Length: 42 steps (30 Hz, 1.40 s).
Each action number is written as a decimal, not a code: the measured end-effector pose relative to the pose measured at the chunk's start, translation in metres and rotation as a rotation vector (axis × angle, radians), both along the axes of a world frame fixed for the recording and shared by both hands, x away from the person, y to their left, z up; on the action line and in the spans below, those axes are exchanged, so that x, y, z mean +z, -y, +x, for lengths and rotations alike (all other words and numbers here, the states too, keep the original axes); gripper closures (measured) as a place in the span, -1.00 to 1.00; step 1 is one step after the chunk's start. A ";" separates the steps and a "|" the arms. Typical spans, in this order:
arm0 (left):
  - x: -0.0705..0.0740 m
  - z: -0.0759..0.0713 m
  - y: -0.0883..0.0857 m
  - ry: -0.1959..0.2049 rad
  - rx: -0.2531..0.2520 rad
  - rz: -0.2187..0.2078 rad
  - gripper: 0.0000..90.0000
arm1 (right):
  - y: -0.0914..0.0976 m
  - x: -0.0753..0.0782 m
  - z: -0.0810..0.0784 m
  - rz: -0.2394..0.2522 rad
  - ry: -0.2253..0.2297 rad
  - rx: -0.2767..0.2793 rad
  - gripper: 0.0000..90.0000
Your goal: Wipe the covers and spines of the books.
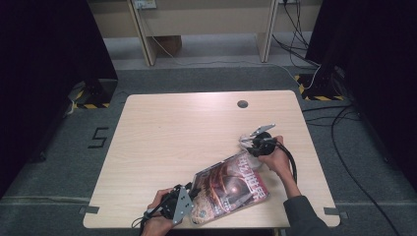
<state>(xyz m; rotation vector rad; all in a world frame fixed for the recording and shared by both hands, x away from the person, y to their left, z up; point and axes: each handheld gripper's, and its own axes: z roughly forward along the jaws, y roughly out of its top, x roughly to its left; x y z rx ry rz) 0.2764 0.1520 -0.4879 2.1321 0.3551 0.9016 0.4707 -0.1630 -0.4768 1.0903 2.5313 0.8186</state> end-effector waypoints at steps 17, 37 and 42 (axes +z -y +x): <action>0.000 0.001 -0.001 -0.010 0.001 -0.003 0.59 | -0.003 0.004 -0.004 0.033 -0.005 0.041 0.78; -0.001 0.002 -0.001 -0.013 0.005 0.000 0.59 | -0.050 0.041 -0.044 0.099 0.021 0.285 0.78; -0.001 0.002 -0.001 -0.011 0.007 0.001 0.59 | -0.065 0.051 -0.059 0.113 0.046 0.351 0.78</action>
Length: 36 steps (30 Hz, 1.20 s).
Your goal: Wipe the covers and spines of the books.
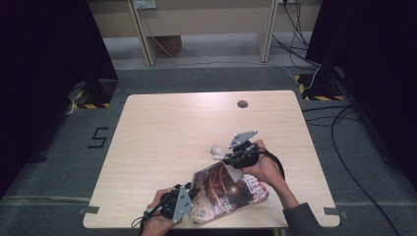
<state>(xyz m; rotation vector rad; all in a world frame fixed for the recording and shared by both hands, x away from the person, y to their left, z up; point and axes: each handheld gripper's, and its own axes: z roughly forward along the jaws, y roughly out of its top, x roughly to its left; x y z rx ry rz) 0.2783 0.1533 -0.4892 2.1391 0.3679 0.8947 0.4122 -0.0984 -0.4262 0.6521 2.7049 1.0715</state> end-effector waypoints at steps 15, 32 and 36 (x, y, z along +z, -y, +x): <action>-0.001 0.001 0.000 -0.005 -0.001 0.000 0.58 | -0.027 0.017 -0.030 0.072 0.026 0.130 0.78; -0.001 0.002 -0.001 -0.010 0.004 0.001 0.58 | -0.046 0.037 -0.054 0.138 0.049 0.221 0.77; -0.001 0.002 -0.001 -0.012 0.004 0.002 0.58 | -0.037 0.041 -0.050 0.154 0.062 0.197 0.78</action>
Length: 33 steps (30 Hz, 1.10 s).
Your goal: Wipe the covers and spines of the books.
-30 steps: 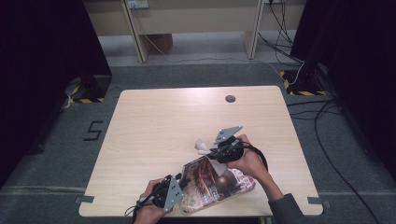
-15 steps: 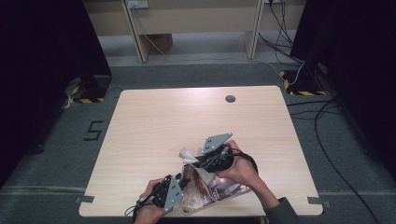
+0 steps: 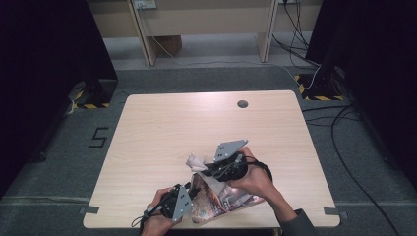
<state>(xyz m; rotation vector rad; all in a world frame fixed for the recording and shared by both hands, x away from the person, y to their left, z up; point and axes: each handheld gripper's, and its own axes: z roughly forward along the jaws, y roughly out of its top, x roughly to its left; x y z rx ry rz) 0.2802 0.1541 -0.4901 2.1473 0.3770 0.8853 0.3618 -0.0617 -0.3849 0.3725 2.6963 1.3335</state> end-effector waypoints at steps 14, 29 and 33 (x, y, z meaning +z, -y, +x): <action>0.000 0.001 -0.001 -0.010 0.002 -0.010 0.58 | 0.079 0.003 0.025 -0.005 0.021 -0.256 0.77; 0.000 0.001 0.000 -0.009 0.001 -0.011 0.58 | 0.167 -0.017 0.032 -0.093 0.007 -0.546 0.77; 0.000 0.001 -0.001 -0.012 0.003 -0.012 0.58 | 0.180 -0.031 0.035 -0.135 -0.026 -0.593 0.77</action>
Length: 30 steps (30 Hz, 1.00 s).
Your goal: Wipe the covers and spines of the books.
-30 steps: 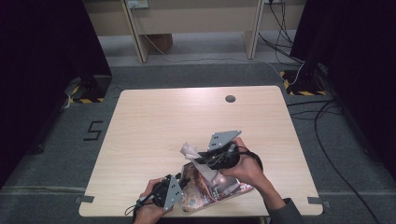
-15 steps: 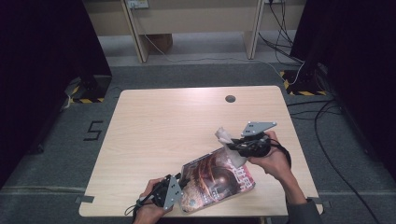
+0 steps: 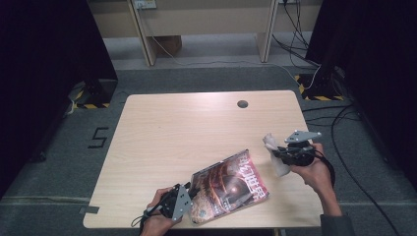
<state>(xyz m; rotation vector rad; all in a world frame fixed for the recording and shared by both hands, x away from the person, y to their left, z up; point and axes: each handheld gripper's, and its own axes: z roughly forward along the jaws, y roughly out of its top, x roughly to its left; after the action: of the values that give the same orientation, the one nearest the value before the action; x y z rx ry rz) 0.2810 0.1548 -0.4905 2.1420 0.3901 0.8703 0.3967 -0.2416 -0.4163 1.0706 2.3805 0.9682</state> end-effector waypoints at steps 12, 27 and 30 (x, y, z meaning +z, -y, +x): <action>0.000 0.000 0.000 -0.001 -0.001 0.000 0.58 | 0.022 -0.038 0.004 -0.053 -0.130 -0.063 0.74; 0.000 0.001 -0.001 -0.005 0.001 -0.003 0.58 | 0.028 -0.034 0.004 -0.094 -0.113 -0.128 0.19; 0.000 0.001 0.000 -0.005 0.001 -0.003 0.58 | 0.025 -0.021 0.001 -0.054 -0.069 -0.131 0.09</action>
<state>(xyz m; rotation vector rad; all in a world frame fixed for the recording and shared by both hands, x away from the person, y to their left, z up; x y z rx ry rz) 0.2816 0.1553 -0.4904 2.1420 0.3943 0.8648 0.3981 -0.2663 -0.4377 1.2404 2.3423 0.8298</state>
